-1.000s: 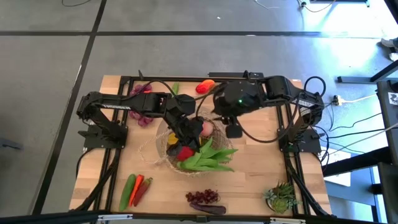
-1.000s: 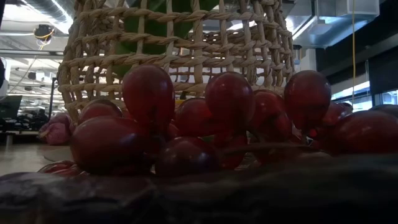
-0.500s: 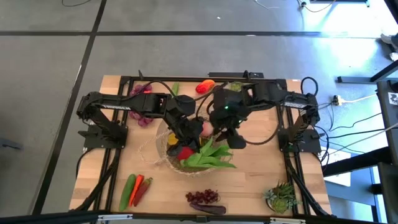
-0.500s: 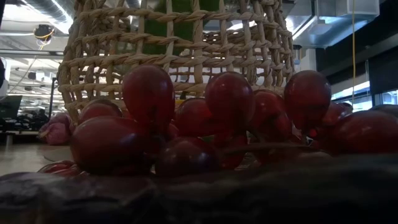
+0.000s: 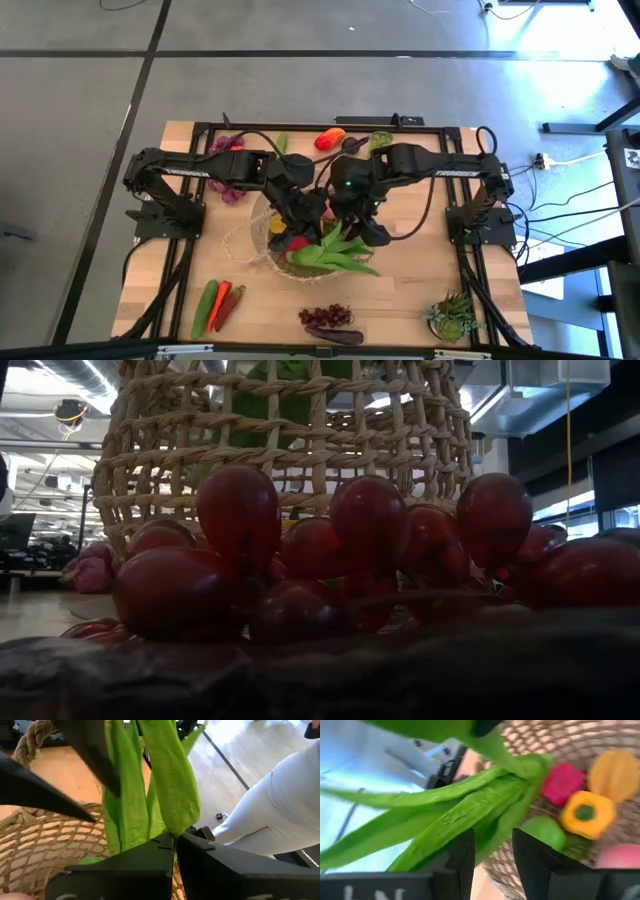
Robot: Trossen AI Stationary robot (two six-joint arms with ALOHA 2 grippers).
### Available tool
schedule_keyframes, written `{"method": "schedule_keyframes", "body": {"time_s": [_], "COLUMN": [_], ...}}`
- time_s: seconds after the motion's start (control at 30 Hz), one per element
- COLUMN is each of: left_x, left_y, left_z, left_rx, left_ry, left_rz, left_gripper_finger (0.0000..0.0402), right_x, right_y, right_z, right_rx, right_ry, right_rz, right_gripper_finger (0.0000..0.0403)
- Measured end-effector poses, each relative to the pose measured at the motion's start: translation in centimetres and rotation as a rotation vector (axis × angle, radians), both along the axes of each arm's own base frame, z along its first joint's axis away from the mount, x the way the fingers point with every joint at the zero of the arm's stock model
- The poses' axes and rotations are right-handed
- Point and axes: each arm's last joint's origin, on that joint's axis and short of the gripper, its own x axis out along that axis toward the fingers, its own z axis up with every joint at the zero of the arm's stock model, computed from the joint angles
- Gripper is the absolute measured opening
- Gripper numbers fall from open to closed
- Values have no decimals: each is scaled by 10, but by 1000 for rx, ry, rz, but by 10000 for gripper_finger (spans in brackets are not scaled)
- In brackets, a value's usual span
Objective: Build produce basket
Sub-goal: Put the green leaf lettuce into the brown basket, then put the top green cucumber into the brown basket
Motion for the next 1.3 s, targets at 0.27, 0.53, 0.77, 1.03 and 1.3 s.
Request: {"method": "schedule_keyframes", "body": {"time_s": [0.27,0.53,0.77,1.03,1.3], "left_x": [0,-1,-1,-1,-1], "left_y": [0,-1,-1,-1,0], "left_z": [0,-2,-2,-2,-2], "left_rx": [5,23,38,41,38], "left_ry": [0,15,8,2,5], "left_rz": [7,13,2,3,7], "left_gripper_finger": [0,0,41,89,88], "right_x": [0,0,0,0,0], "right_y": [1,1,1,1,1], "right_z": [-1,-1,-1,-1,-1], "right_rx": [23,22,22,22,20], "right_ry": [-5,-5,-5,-4,-3], "right_rz": [25,26,26,26,25], "right_gripper_finger": [126,126,126,126,126]}}
